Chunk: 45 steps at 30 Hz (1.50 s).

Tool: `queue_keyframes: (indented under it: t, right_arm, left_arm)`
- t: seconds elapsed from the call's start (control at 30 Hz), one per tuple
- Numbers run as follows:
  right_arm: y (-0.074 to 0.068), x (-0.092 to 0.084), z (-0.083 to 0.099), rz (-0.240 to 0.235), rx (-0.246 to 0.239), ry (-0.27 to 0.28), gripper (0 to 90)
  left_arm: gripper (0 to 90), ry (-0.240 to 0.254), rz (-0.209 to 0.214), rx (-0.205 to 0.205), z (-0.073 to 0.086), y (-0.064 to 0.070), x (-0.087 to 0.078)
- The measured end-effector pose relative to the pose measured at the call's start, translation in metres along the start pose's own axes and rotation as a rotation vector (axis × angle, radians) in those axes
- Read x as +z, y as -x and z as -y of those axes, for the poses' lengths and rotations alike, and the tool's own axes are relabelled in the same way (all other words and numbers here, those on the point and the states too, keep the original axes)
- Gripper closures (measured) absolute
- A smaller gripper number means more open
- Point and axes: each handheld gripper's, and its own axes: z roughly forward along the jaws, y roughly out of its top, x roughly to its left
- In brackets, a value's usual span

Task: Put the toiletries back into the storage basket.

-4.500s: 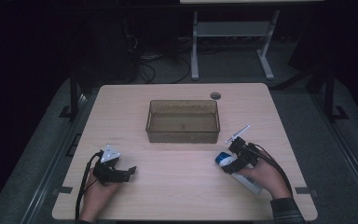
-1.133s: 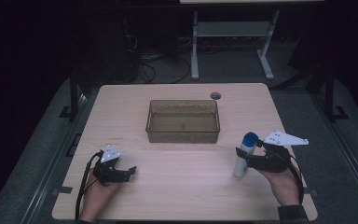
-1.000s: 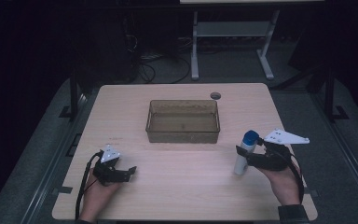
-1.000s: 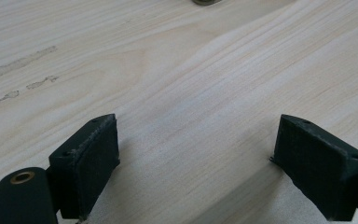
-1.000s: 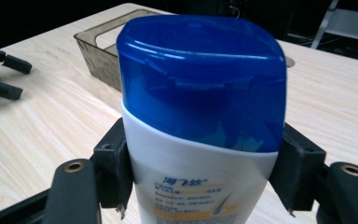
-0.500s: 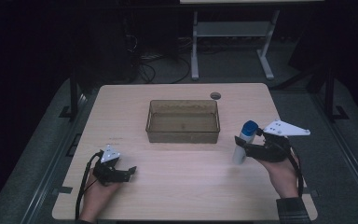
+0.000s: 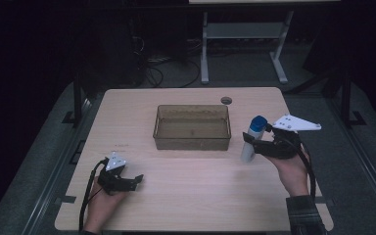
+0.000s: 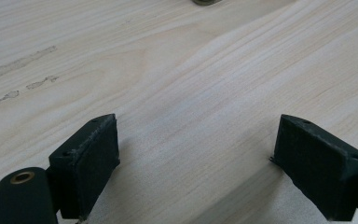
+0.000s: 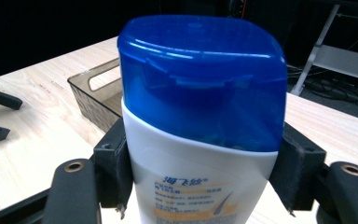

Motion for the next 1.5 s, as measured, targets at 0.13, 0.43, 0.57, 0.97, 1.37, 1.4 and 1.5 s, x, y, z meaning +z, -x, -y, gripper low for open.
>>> queue_keyframes:
  t: [0.13, 0.43, 0.57, 0.97, 1.37, 1.4, 1.5]
  right_arm:
    - [0.001, 0.004, -0.005, 0.001, 0.004, 0.007, 32.7]
    - [0.004, 0.012, -0.016, 0.013, 0.007, 0.033, 32.7]
    - [0.005, 0.017, -0.021, 0.015, 0.011, 0.041, 32.7]
    - [0.007, 0.034, -0.035, 0.021, 0.008, 0.066, 32.7]
    - [0.007, 0.054, -0.046, 0.026, 0.010, 0.079, 32.7]
    - [0.008, 0.056, -0.047, 0.027, 0.009, 0.079, 32.7]
    - [0.008, 0.061, -0.048, 0.029, 0.014, 0.085, 32.7]
  left_arm:
    - [12.5, -0.002, 0.001, 0.001, 0.000, 0.000, 0.000]
    - [12.5, -0.004, 0.002, 0.001, 0.000, 0.000, 0.000]
    - [12.5, -0.001, 0.001, 0.000, 0.000, 0.000, 0.000]
    - [12.5, -0.004, 0.001, 0.003, 0.000, 0.000, 0.000]
    - [12.5, -0.002, 0.000, 0.004, 0.000, 0.000, 0.000]
    - [12.5, -0.004, 0.000, 0.005, 0.000, 0.000, 0.000]
    - [12.5, -0.005, 0.000, 0.006, 0.000, 0.000, 0.000]
